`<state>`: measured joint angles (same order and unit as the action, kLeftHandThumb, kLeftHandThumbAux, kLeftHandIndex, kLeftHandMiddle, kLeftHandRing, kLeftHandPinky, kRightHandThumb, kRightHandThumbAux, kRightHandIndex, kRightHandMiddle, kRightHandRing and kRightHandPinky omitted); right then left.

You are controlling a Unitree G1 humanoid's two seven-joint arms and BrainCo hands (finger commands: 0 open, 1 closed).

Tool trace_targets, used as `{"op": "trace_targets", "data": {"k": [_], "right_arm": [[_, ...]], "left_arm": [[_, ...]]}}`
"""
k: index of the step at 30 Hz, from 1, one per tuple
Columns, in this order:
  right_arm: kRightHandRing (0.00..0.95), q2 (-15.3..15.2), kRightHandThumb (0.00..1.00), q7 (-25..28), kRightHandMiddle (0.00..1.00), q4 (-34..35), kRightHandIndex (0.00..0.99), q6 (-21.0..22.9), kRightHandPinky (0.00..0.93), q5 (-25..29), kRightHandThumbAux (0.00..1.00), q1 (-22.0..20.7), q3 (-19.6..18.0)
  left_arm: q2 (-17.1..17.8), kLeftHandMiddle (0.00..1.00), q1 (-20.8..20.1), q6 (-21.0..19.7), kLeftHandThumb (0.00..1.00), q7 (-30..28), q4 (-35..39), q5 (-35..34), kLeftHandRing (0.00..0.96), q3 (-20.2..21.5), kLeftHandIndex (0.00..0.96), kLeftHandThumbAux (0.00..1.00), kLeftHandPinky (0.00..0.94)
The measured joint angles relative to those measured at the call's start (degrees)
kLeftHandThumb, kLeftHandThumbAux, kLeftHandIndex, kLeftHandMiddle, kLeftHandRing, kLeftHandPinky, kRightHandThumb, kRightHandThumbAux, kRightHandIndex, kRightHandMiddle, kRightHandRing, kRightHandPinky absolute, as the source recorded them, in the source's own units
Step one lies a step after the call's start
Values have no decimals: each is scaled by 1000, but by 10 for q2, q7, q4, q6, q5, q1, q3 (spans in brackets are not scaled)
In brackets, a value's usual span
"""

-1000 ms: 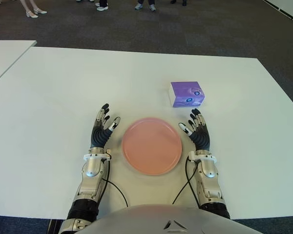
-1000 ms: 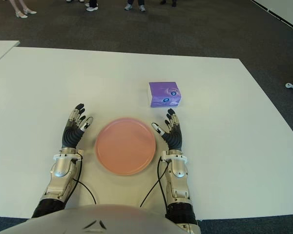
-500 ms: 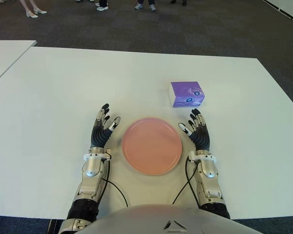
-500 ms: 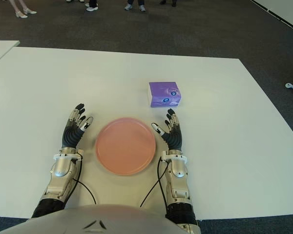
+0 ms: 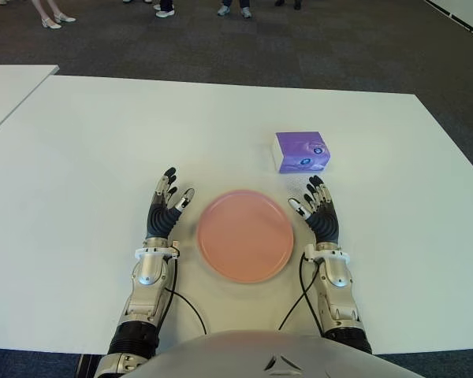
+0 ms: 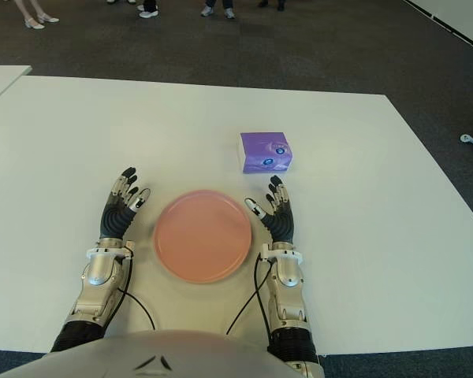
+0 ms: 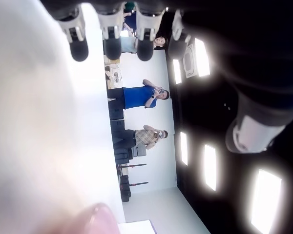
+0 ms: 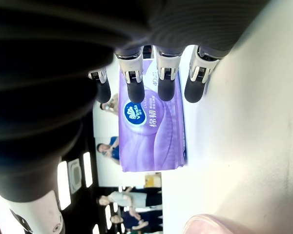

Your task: Put the tissue paper into the plate.

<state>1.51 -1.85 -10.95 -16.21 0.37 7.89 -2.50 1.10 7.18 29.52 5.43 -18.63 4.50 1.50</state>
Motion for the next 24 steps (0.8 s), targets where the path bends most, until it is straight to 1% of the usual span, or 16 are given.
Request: {"op": "trace_targets", "data": {"k": [17,24], "right_arm": [[0,-3,148,5,6,-2,0,0,19,2,710,-1,-2],[0,-3,156,9,10,-4,0,0,32,4,712,-3,-2]], "left_arm": [[-1,0,0,1,0,0,-1,-1,0,1,0,560,0],[-1,0,1,5,0,0,-1,-1,0,2,0,557,0]]}}
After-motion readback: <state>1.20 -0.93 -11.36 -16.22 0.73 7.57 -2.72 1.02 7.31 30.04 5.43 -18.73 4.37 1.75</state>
